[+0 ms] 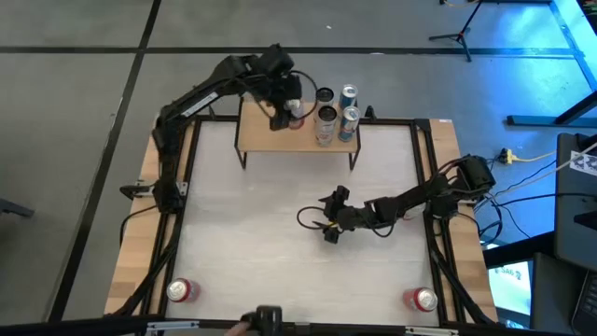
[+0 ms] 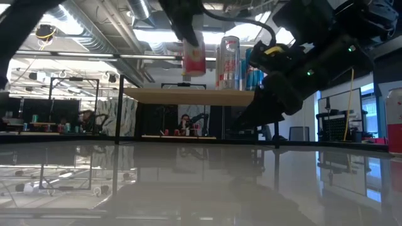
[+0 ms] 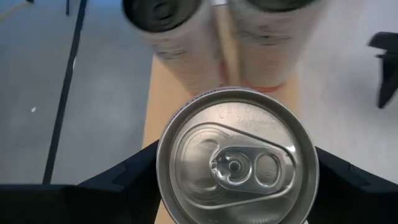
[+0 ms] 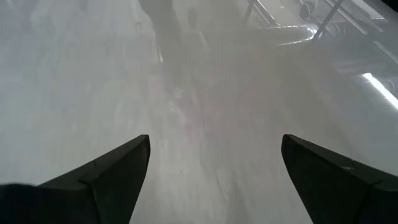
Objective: Place canned beverage on shelf
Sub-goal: Put the left pink white soda can on the shelf, then put the pink white soda can on the shelf aligned with the other pink white soda can
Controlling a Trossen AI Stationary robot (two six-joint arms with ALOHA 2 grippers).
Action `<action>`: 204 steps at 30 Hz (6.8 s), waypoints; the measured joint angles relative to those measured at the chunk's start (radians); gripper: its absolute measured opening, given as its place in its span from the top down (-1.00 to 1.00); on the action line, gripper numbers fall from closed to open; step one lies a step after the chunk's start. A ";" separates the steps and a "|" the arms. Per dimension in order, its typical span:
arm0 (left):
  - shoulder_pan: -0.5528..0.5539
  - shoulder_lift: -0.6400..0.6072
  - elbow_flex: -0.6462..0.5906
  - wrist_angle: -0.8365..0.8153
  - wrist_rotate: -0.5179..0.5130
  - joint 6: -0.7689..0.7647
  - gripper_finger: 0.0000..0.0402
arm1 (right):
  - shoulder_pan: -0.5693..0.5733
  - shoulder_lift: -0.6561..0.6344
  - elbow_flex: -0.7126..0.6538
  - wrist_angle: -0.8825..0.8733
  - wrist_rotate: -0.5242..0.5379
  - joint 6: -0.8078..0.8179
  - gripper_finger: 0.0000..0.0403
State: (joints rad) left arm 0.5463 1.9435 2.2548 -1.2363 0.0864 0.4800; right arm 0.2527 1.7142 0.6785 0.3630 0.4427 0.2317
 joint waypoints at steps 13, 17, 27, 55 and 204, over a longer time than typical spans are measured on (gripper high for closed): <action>0.107 0.148 0.032 0.011 0.116 0.126 -0.38 | 0.000 0.000 0.000 -0.009 0.079 -0.005 -0.80; 0.110 0.158 0.033 0.027 0.150 0.146 -0.38 | 0.000 0.000 0.000 -0.010 0.081 -0.005 -0.80; 0.107 0.160 0.032 0.042 0.184 0.144 -0.43 | 0.000 0.000 0.000 -0.027 0.062 -0.002 -0.80; 0.049 0.038 0.032 0.094 0.035 0.151 -0.84 | 0.002 0.000 0.000 -0.032 0.063 -0.004 -0.80; -0.680 -0.928 -1.829 1.544 -0.381 -0.523 -0.77 | -0.154 0.192 0.971 -1.518 -0.434 -0.039 -0.70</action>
State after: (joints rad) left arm -0.1333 1.0153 0.4255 0.3073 -0.2943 -0.0425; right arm 0.0986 1.9064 1.6493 -1.1546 0.0090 0.1925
